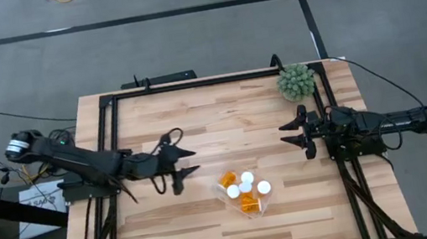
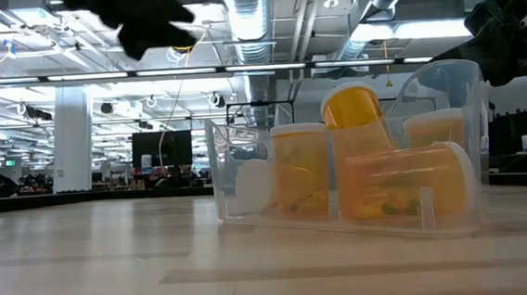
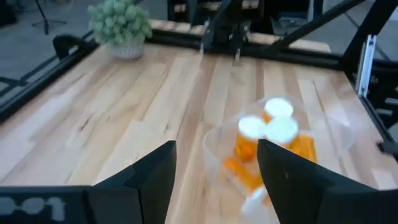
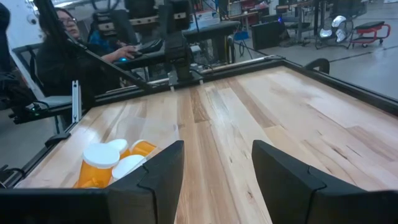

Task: Pick and place pill bottles into a basket
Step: Return to Home Position

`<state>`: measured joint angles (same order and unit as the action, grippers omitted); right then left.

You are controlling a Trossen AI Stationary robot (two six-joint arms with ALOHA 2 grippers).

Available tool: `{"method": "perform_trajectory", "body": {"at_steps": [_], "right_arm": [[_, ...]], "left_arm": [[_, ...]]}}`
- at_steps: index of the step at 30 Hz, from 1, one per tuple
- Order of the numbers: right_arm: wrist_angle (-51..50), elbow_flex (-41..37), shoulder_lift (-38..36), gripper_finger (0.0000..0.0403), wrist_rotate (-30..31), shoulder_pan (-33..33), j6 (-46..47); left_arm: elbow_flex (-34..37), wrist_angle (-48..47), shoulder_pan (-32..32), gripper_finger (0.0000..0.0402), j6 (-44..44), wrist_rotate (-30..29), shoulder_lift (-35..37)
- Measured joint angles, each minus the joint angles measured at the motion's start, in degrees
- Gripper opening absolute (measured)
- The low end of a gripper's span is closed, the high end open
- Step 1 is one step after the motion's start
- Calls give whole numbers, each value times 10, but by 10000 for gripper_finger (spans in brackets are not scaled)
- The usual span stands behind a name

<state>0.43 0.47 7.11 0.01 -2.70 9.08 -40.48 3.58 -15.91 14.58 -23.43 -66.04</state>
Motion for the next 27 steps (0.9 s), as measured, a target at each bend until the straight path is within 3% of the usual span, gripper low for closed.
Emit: {"method": "perform_trajectory", "body": {"at_steps": [12, 27], "right_arm": [[0, 0, 0, 182, 0, 0, 0], [0, 0, 0, 182, 0, 0, 0]], "left_arm": [[150, -62, 0, 215, 17, 67, 231], [275, -89, 0, 215, -4, 104, 446]]}}
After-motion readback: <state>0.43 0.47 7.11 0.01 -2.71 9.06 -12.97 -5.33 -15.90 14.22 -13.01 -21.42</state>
